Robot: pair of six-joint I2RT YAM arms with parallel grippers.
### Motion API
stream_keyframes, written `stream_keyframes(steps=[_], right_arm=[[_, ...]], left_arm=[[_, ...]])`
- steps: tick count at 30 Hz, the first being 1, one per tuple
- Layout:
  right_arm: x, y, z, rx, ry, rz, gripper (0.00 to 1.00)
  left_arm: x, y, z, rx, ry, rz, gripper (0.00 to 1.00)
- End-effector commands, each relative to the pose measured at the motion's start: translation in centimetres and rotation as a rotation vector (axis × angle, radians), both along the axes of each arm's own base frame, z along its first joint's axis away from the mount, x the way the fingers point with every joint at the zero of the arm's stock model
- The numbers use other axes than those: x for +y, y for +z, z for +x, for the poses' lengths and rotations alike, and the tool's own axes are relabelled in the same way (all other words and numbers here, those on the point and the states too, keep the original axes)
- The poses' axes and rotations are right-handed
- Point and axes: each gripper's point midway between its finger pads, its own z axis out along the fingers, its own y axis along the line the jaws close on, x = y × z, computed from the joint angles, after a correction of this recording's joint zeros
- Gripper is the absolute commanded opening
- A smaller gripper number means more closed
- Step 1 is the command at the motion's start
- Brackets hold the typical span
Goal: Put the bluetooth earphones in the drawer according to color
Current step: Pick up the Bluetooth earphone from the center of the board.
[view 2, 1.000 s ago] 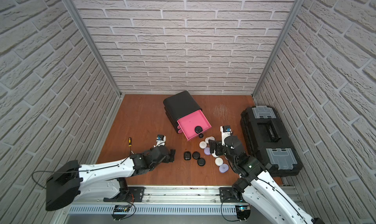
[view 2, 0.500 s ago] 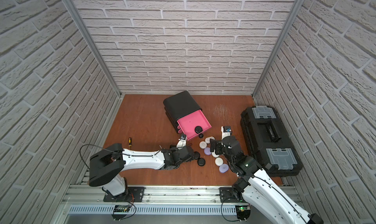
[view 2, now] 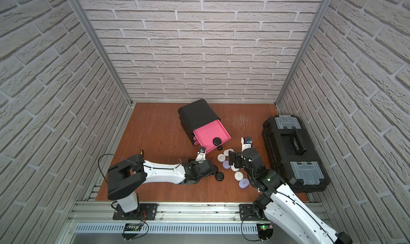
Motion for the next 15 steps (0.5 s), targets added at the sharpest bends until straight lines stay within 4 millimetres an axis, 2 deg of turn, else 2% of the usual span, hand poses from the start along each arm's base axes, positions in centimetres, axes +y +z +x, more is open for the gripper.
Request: stream_keyframes(steps=[1,4,10,15], right_arm=[[-0.2,0.5,0.4,-0.038,-0.019,0.016,0.99],[-0.2,0.5,0.4,-0.039,-0.021,0.017,0.99],[-0.2,0.5,0.4,-0.040,-0.017,0.017,0.99],[-0.2,0.6,0.3,-0.041,-0.017,0.020,0.99]], left_arm=[[1.8,-1.7,-0.8,0.040,0.018,0.076,0.87],[1.6,-1.4,-1.2,0.025,0.005,0.078,0.87],[1.3,-0.8,-2.4,-0.007,-0.011,0.083,0.95],[1.4,-1.2,-2.7,-0.015,-0.009,0.062,0.96]])
